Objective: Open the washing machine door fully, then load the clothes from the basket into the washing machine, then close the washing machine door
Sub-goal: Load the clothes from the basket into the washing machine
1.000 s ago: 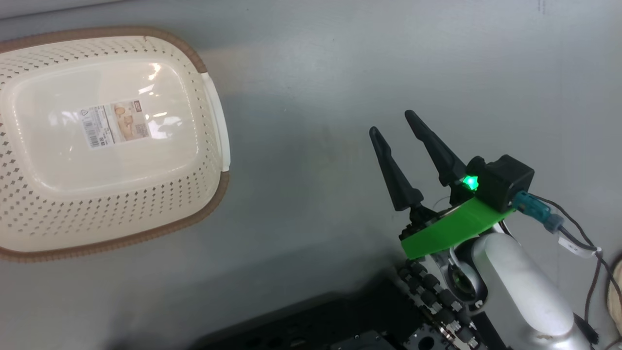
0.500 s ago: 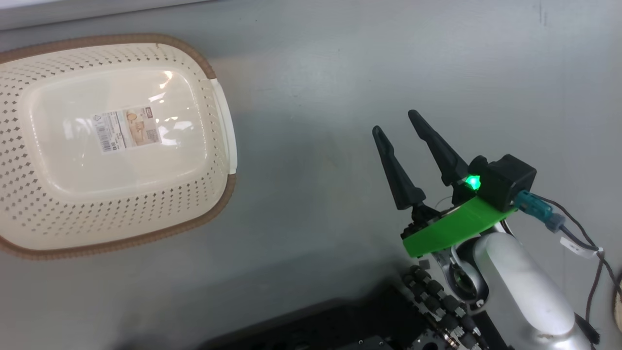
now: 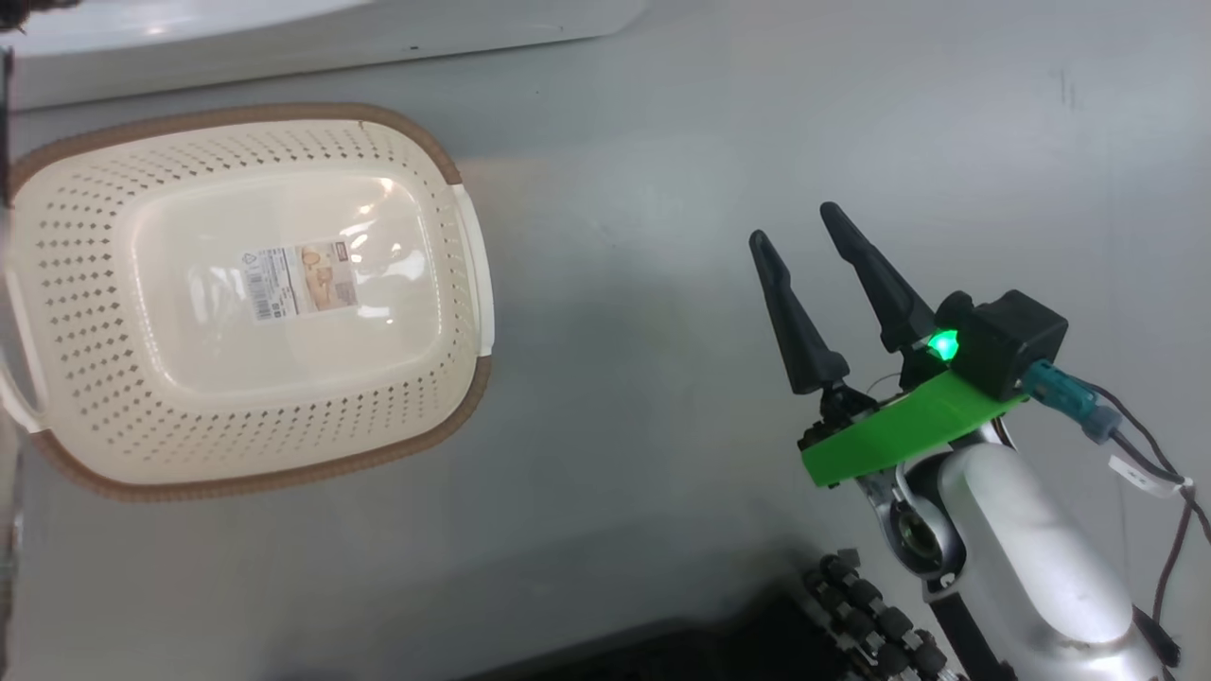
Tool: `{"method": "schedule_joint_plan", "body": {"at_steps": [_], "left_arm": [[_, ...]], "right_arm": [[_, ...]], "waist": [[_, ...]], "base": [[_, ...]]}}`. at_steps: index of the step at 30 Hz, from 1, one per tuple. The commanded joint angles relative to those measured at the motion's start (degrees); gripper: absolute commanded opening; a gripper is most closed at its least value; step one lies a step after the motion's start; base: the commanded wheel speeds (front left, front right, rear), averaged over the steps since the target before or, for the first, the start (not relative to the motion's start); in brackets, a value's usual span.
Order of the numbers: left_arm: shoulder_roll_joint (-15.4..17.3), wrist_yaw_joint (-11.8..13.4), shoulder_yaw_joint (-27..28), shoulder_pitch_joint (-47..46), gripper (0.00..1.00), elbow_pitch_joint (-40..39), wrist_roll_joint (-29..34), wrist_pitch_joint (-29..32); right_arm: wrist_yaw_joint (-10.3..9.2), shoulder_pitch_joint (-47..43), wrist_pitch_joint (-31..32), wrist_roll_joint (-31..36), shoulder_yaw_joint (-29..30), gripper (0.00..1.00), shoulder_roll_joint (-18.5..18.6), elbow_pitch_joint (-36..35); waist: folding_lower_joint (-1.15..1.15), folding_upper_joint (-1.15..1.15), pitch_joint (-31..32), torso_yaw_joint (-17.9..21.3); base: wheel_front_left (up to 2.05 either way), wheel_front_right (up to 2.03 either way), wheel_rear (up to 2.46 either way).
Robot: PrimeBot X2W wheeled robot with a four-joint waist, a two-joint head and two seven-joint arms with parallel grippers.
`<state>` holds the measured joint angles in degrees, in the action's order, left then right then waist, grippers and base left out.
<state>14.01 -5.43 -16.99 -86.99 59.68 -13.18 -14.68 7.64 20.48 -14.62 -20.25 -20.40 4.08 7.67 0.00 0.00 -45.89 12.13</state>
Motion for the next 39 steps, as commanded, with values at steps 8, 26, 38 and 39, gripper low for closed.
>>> {"method": "schedule_joint_plan", "body": {"at_steps": [8,26,38,39], "left_arm": [[0.4,0.6,1.7,7.7,1.0,-6.1,-1.8,-0.3],[-1.9,0.9,6.4,34.1,1.0,-23.6,-4.0,-0.3],[-2.5,3.1,11.0,54.0,1.0,-36.7,-4.1,-0.3],[-2.6,3.2,11.3,55.6,1.0,-37.6,-4.2,-0.3]], "right_arm": [[-0.15,-1.3,-0.4,-0.2,0.3,1.0,0.9,-0.5],[-0.15,-8.0,-0.4,-0.2,3.0,1.0,1.9,1.0],[-0.15,-13.3,-0.4,-0.4,3.0,1.0,3.0,0.5],[-0.15,-13.6,-0.4,-0.4,3.0,1.0,3.1,0.3]], "waist": [[0.0,0.0,6.2,-2.8],[0.0,0.0,21.7,-5.9],[0.0,0.0,32.9,-7.1],[0.0,0.0,33.4,-7.1]], "base": [[0.0,0.0,0.0],[0.0,0.0,0.0],[0.0,0.0,0.0],[0.0,0.0,0.0]]}}
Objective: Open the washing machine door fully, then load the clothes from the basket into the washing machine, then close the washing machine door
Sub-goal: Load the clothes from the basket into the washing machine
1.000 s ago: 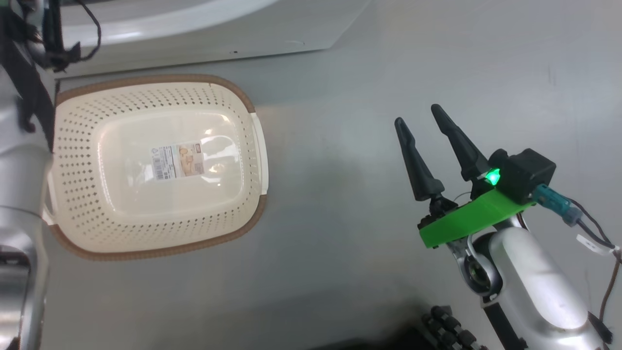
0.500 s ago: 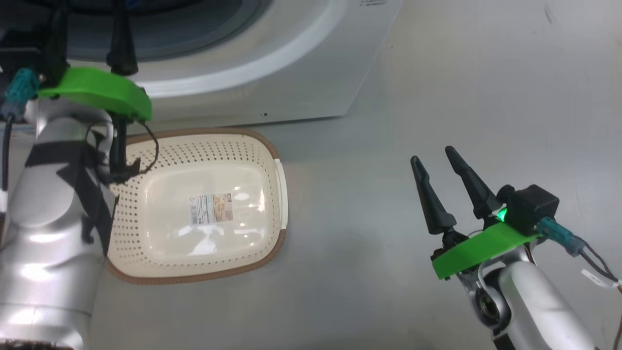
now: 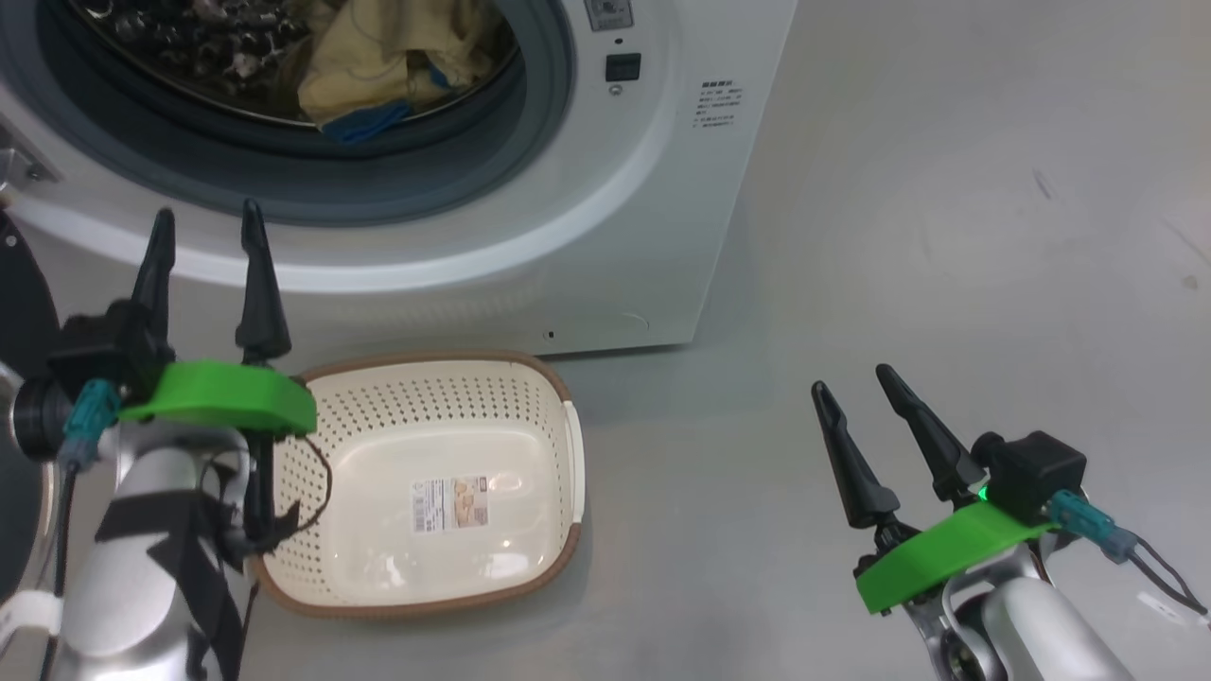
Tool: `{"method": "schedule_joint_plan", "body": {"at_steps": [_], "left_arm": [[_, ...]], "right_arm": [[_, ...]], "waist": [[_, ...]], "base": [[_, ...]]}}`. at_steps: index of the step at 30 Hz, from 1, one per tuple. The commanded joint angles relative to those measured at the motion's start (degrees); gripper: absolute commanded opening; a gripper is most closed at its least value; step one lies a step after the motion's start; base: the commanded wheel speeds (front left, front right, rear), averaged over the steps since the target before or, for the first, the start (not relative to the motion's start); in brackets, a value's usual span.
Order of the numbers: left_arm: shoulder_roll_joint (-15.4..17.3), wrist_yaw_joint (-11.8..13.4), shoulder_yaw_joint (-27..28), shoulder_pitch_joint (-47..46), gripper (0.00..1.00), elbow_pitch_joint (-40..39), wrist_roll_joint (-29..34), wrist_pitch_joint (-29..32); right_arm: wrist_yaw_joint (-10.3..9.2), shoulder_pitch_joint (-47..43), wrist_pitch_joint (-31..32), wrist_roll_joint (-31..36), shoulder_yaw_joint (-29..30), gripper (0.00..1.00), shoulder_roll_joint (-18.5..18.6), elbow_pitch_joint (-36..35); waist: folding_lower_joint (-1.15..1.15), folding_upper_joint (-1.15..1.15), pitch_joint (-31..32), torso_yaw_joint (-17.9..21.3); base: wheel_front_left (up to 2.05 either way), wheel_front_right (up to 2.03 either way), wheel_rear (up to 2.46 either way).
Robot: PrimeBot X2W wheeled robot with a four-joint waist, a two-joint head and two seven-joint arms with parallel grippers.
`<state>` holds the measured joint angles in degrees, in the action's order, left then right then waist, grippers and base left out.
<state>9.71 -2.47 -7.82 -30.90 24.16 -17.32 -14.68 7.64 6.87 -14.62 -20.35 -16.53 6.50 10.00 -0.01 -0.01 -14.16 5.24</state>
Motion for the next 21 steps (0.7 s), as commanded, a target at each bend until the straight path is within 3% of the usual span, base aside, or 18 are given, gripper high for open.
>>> {"method": "schedule_joint_plan", "body": {"at_steps": [1,21], "left_arm": [[1.8,0.3,2.2,1.0,1.0,-2.9,0.3,-0.3],[0.3,4.5,7.3,28.1,1.0,-21.9,2.3,-0.3]], "right_arm": [[-0.15,-0.2,-0.4,-0.4,-0.8,1.0,0.7,-2.1],[-0.15,-5.3,-0.4,-0.4,0.0,1.0,1.7,-3.9]], "waist": [[0.01,0.01,2.5,-0.3],[0.01,0.01,9.7,0.1]], "base": [[0.0,0.0,0.0],[0.0,0.0,0.0]]}}
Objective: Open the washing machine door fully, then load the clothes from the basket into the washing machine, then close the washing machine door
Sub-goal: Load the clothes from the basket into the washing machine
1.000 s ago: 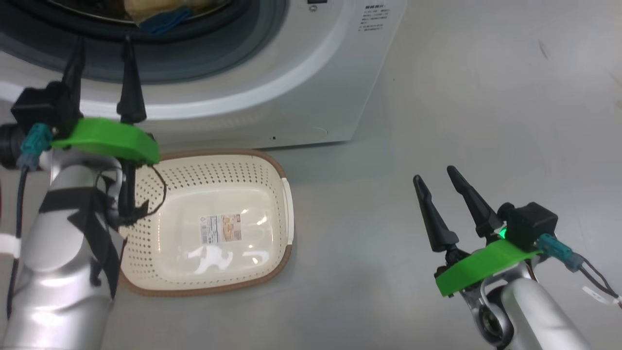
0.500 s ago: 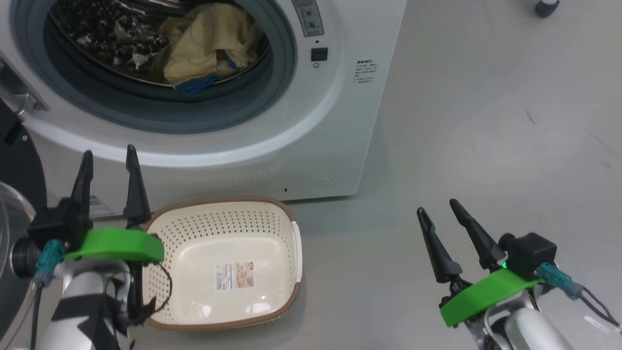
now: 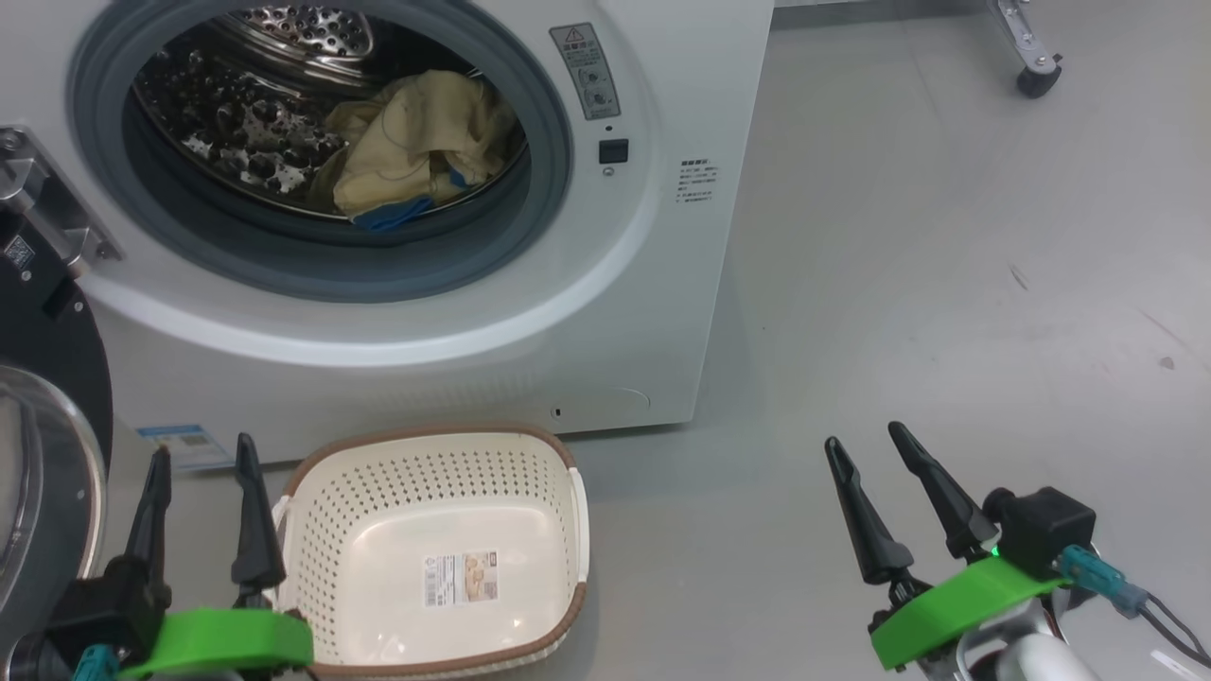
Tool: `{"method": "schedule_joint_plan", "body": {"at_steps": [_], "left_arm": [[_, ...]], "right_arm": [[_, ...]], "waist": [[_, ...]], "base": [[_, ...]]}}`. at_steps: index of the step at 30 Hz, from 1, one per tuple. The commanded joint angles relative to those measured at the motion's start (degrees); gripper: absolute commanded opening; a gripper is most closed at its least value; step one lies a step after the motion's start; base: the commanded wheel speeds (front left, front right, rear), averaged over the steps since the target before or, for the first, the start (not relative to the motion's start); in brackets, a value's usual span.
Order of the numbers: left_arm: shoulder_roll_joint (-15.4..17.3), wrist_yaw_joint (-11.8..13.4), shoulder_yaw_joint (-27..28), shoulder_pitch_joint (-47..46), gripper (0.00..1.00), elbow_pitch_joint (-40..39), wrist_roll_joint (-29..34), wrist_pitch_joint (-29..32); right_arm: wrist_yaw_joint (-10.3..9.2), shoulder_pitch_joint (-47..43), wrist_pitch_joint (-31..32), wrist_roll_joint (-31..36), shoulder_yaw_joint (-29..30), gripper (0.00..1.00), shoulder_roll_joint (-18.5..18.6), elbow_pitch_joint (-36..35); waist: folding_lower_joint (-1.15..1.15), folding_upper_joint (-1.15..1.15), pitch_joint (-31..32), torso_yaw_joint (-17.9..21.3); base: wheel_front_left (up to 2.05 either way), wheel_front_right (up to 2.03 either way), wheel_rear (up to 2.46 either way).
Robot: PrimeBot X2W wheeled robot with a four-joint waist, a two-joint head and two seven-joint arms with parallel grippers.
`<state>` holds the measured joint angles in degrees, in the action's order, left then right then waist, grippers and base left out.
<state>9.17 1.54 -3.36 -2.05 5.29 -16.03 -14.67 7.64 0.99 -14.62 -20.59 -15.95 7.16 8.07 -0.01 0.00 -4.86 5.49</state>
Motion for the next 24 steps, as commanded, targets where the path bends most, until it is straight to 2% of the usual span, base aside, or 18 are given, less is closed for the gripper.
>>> {"method": "schedule_joint_plan", "body": {"at_steps": [1,9,16,24], "left_arm": [[0.7,0.8,3.0,0.2,1.0,-3.7,1.1,-0.3],[-0.6,2.2,3.8,5.7,1.0,-7.7,1.8,-0.3],[-1.2,2.1,4.2,8.0,1.0,-9.5,2.0,-0.3],[-0.7,3.1,4.1,9.3,1.0,-9.9,4.6,-0.3]], "right_arm": [[-0.15,0.4,-0.4,-0.2,-0.5,1.0,1.1,-2.0],[-0.15,-0.8,-0.4,0.1,0.0,1.0,1.6,-2.5],[-0.15,-1.0,-0.4,0.4,0.1,1.0,1.8,-3.1],[-0.15,-0.9,-0.4,0.9,0.3,1.0,1.9,-2.9]], "waist": [[0.01,0.0,0.6,-0.2],[0.01,0.0,1.8,-0.5],[0.01,0.0,1.3,-0.4],[0.01,0.0,0.8,-0.1]], "base": [[0.0,0.0,0.0],[0.0,0.0,0.0],[0.0,0.0,0.0],[0.0,0.0,0.0]]}}
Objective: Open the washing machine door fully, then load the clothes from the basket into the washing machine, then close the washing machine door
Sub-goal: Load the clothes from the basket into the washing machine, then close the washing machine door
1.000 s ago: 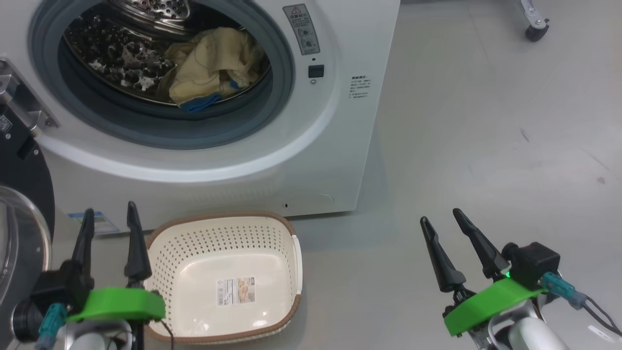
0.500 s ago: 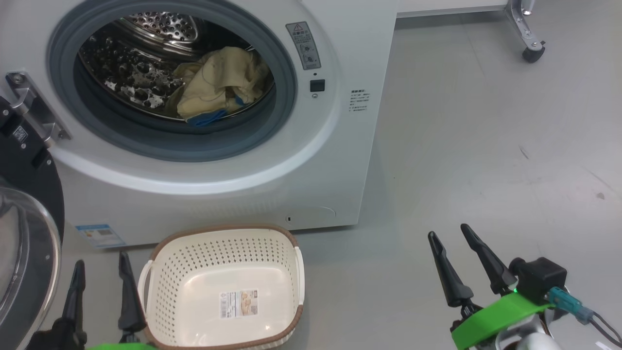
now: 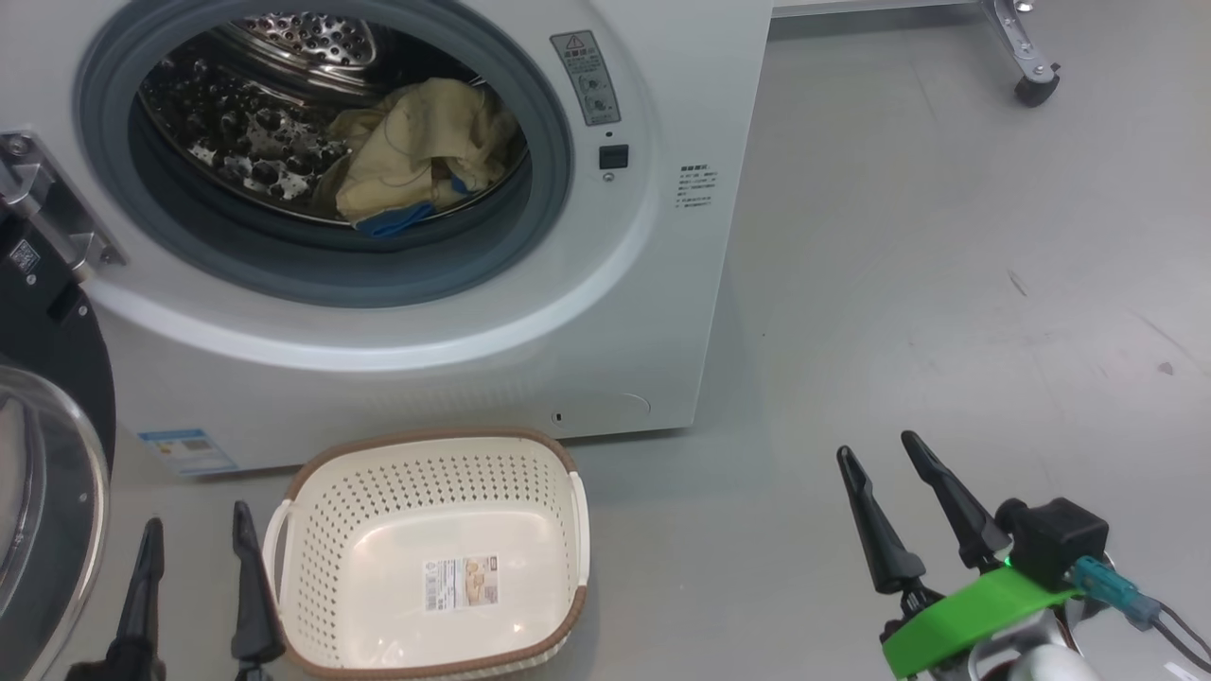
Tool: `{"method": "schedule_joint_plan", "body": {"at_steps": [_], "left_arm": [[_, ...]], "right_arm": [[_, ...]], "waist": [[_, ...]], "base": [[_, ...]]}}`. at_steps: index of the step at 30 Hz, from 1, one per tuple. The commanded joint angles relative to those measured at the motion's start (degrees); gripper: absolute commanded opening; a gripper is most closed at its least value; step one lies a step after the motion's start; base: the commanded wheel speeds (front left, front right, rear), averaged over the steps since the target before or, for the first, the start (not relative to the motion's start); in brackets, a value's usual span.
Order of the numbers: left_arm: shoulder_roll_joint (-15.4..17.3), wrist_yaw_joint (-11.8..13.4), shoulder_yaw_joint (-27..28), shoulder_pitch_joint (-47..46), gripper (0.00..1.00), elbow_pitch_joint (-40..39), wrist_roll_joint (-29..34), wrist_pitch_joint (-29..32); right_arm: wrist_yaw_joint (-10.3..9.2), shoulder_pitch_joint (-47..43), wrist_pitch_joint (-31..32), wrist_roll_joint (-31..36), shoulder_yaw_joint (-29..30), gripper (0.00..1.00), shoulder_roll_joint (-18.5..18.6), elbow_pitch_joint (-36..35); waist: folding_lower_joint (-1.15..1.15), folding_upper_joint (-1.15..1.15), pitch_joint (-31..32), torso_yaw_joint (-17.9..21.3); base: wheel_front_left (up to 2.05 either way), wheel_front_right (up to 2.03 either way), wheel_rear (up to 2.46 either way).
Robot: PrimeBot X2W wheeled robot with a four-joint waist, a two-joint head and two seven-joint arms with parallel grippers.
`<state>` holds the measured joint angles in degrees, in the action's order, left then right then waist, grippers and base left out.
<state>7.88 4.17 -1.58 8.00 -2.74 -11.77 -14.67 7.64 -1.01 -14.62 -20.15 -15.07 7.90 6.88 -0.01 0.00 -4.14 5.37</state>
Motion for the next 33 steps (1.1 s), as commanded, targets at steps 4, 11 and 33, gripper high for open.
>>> {"method": "schedule_joint_plan", "body": {"at_steps": [4,11,33], "left_arm": [[0.6,0.6,2.2,0.4,1.0,-1.5,0.7,-0.3],[0.7,0.7,2.0,0.9,1.0,-1.3,1.2,-0.3],[0.7,1.5,2.3,0.6,1.0,-0.2,1.7,-0.3]], "right_arm": [[-0.15,1.0,-0.4,0.6,-0.3,1.0,1.2,-1.6],[-0.15,0.8,-0.4,1.6,0.4,1.0,1.3,-1.6],[-0.15,0.5,-0.4,1.9,0.9,1.0,1.1,-1.4]], "waist": [[0.01,0.0,0.2,0.1],[0.01,0.0,0.2,-0.1],[0.01,0.0,0.1,-0.4]], "base": [[0.0,0.0,0.0],[0.0,0.0,0.0],[-0.17,0.18,0.0]]}}
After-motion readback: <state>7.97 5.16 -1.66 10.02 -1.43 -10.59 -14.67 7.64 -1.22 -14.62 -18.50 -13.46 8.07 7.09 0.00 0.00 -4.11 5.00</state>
